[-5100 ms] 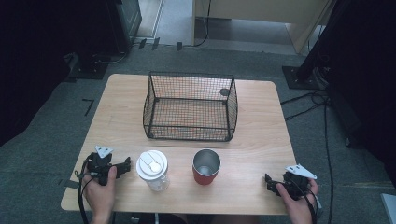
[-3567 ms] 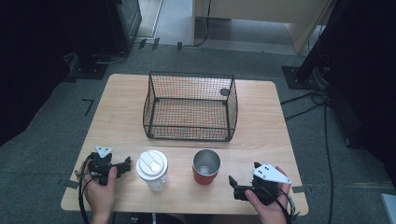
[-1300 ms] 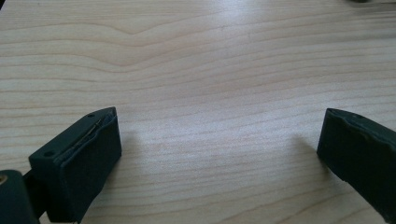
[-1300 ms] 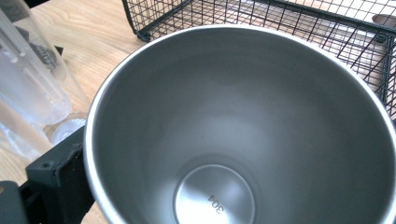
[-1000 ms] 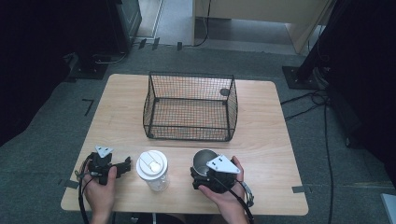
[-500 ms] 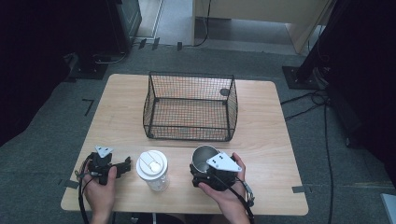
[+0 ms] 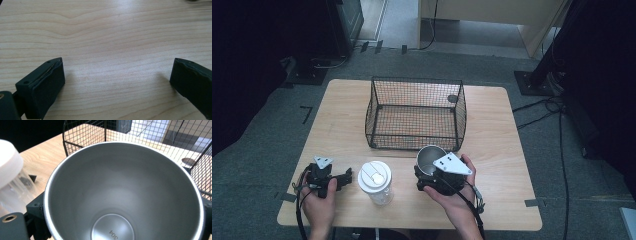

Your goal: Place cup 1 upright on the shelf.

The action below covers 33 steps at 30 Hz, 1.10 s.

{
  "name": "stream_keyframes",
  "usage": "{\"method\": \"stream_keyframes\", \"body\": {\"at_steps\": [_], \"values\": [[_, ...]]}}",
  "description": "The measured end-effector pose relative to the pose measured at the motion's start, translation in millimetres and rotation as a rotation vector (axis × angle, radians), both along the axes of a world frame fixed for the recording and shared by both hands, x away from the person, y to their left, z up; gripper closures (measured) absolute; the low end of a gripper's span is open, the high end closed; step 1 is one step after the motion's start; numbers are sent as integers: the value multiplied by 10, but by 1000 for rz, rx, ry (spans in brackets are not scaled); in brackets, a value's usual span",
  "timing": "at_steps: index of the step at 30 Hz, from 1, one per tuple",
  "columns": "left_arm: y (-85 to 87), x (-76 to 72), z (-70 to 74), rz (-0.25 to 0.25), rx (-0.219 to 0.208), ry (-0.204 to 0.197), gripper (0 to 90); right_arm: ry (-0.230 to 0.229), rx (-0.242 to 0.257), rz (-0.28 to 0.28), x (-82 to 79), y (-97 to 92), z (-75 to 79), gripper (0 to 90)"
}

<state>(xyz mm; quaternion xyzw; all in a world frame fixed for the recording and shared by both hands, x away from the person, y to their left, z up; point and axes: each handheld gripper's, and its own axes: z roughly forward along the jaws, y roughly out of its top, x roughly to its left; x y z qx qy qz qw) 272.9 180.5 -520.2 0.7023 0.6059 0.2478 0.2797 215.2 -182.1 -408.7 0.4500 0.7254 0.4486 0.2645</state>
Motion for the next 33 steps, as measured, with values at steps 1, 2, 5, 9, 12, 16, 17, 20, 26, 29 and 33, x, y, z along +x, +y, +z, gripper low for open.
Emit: {"method": "stream_keyframes", "body": {"at_steps": [1, 2, 5, 9, 12, 16, 17, 20, 26, 29, 33], "values": [[0, 0, 0, 0, 0, 0, 4, -3, 2, -1, 9, 5, 16, 73], [0, 0, 0, 0, 0, 0, 4, -6, 3, 1, 19, 11, 31, 73], [0, 0, 0, 0, 0, 0, 4, -17, 5, 6, 48, 36, 81, 73], [-1, 0, 0, 1, -1, 0, 4, -38, 7, 9, 91, 73, 153, 73], [-1, 0, 0, 1, -1, 0, 4, -54, 12, 7, 131, 102, 205, 73], [-1, 0, 1, 1, -1, 0, 4, -75, 19, 10, 187, 151, 271, 73], [-1, 0, 1, 1, -1, 0, 4, -83, 21, 14, 201, 166, 286, 73], [-1, 0, 0, 1, 0, 0, 4, -100, 23, 25, 249, 228, 332, 74], [-1, 0, 0, 1, -1, 0, 4, -129, 32, 32, 349, 321, 417, 74], [-1, 0, 1, 1, -1, 0, 4, -144, 41, 32, 390, 350, 454, 74], [-1, 0, 1, 1, -1, 1, 4, -164, 47, 23, 450, 362, 501, 74]]}}
